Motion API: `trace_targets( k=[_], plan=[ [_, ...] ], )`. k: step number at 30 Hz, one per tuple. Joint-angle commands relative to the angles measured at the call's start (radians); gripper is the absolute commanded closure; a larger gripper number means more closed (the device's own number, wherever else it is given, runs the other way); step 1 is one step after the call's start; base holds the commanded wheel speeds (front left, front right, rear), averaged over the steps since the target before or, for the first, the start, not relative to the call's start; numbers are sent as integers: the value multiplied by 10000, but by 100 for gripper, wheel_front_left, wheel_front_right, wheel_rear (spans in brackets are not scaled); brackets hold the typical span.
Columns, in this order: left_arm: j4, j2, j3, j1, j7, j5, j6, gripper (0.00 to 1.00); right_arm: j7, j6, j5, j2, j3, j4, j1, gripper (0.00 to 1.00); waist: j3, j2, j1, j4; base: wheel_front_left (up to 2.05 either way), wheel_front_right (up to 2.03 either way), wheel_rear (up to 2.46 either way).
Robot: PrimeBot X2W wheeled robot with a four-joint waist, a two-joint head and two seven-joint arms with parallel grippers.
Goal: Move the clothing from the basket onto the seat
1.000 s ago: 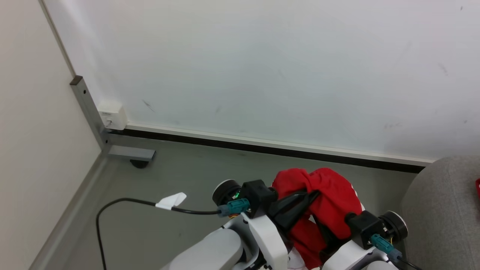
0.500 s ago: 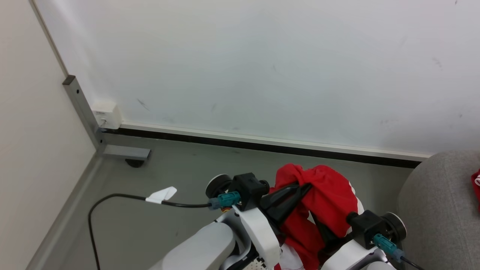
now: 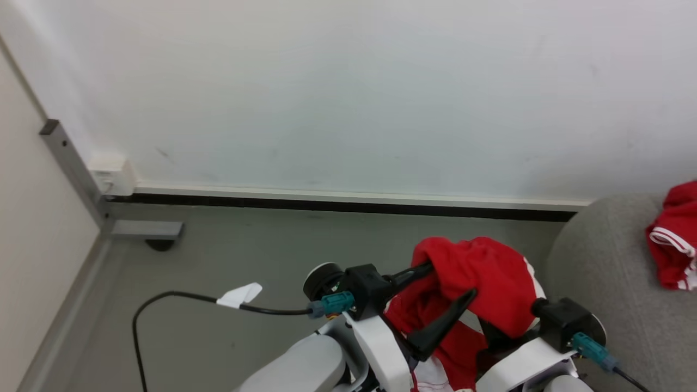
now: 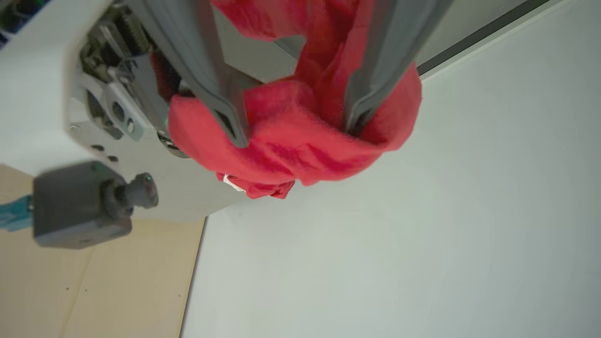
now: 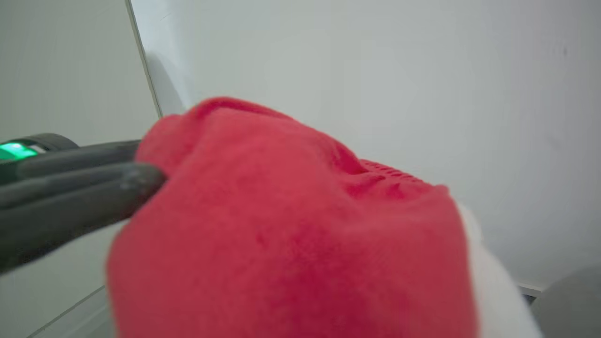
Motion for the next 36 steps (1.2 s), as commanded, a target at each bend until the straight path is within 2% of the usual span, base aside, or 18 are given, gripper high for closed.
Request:
trace_targets(
  k=[1, 16, 24, 30, 36],
  plan=[
    [-88, 77, 32, 158, -5, 76, -25, 0, -23, -26, 131, -133, -143, -85, 151, 100, 115, 0, 0, -346, 0, 0, 0],
    [-1020, 390, 418, 552, -3, 570, 95, 0, -21, -25, -195, -666, -2043, -898, 380, 100, 538, 0, 0, -2767, 0, 0, 0],
    [-1212, 501, 771, 770, -3, 888, 68, 0, -23, -25, -412, -826, -2603, -1297, 619, 100, 562, 0, 0, -4020, 0, 0, 0],
    [-1164, 525, 1016, 998, -3, 1079, 53, 0, -23, -25, -493, -912, -2828, -1447, 850, 100, 599, 0, 0, -4643, 0, 0, 0],
    [-1072, 446, 1107, 1120, -3, 1163, 39, 0, -23, -25, -495, -886, -2849, -1548, 975, 100, 621, 0, 0, -4916, 0, 0, 0]
  ],
)
